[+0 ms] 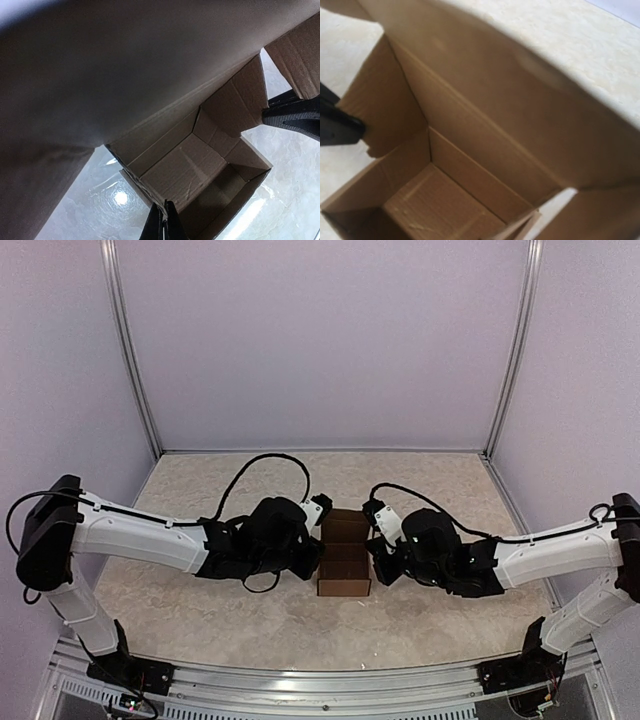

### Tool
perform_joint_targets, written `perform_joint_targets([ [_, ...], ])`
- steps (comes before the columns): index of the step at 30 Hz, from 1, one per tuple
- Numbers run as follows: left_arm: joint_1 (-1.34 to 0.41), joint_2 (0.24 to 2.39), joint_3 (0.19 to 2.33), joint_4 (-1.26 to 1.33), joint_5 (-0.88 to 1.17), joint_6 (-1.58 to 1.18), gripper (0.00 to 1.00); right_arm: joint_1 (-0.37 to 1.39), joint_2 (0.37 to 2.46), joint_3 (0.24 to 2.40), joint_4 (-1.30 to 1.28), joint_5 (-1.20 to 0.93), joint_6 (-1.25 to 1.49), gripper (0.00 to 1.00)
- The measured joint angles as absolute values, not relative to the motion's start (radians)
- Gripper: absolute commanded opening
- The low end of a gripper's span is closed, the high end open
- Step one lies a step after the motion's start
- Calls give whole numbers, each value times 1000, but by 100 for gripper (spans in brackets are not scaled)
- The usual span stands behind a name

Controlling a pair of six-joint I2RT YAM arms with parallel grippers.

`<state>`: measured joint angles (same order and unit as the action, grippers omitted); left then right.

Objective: Fold the paper box

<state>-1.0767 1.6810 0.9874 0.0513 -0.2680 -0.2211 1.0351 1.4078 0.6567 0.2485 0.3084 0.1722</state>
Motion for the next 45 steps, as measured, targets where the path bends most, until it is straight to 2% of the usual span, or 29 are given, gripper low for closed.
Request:
perform_joint_targets([
  [45,-1239,1750,998,78,-516,-319,0,1175,1316,518,246,519,336,0],
])
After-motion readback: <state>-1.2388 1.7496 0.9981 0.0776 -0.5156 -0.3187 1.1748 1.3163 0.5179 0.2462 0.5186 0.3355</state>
